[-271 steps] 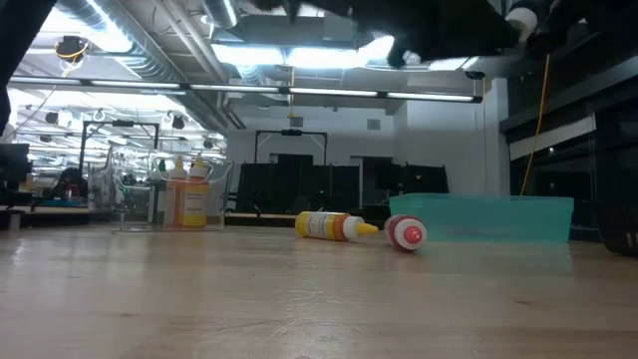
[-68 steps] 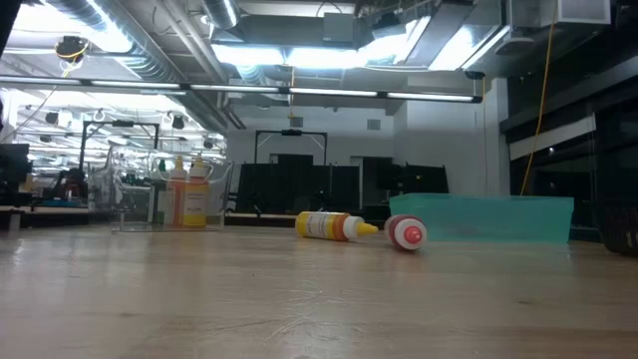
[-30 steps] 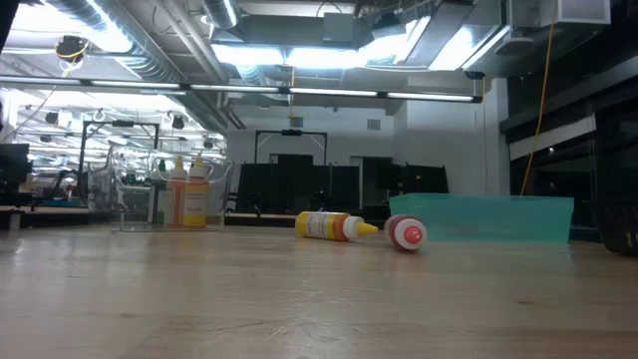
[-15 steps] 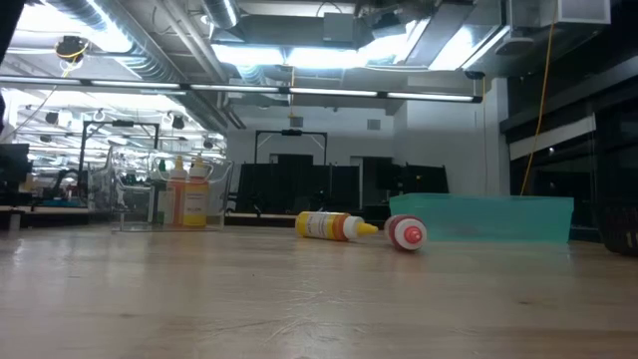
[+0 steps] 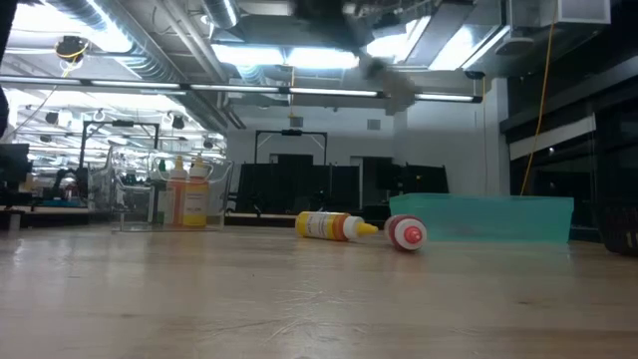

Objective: Pick & Place Food Item
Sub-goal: Put the green food coloring bottle into the transparent bin

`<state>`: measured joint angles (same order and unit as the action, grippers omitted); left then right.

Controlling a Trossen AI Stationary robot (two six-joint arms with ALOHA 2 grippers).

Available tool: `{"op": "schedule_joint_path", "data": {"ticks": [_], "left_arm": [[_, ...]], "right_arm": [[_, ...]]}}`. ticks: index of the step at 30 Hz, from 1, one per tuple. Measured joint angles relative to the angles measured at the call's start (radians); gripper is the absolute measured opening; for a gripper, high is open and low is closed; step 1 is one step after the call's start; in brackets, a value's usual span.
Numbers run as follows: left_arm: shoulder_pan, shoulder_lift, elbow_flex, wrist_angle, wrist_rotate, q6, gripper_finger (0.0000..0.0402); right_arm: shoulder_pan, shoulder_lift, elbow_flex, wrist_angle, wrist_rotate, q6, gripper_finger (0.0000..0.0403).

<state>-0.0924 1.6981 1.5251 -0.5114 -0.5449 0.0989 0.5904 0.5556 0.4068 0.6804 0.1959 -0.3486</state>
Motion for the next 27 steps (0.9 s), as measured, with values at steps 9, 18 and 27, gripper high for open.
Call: {"op": "schedule_joint_path", "data": {"ticks": [9,18,27], "left_arm": [[0.02,-0.152,0.001,-0.7,0.063,-0.447,0.0033],[0.003,-0.262,0.001,-0.939,0.138,-0.652,0.0033],[0.068,-0.284,-0.002,-1.061,0.204,-0.688,0.0033]], "right_arm": [[0.001,0.0,0.0,0.0,-0.001,-0.003,0.0242],[0.001,0.001,0.0,-0.023,-0.002,-0.031,0.0242],[0.001,0.001,0.0,-0.023,-0.002,-0.052,0.0242]]}}
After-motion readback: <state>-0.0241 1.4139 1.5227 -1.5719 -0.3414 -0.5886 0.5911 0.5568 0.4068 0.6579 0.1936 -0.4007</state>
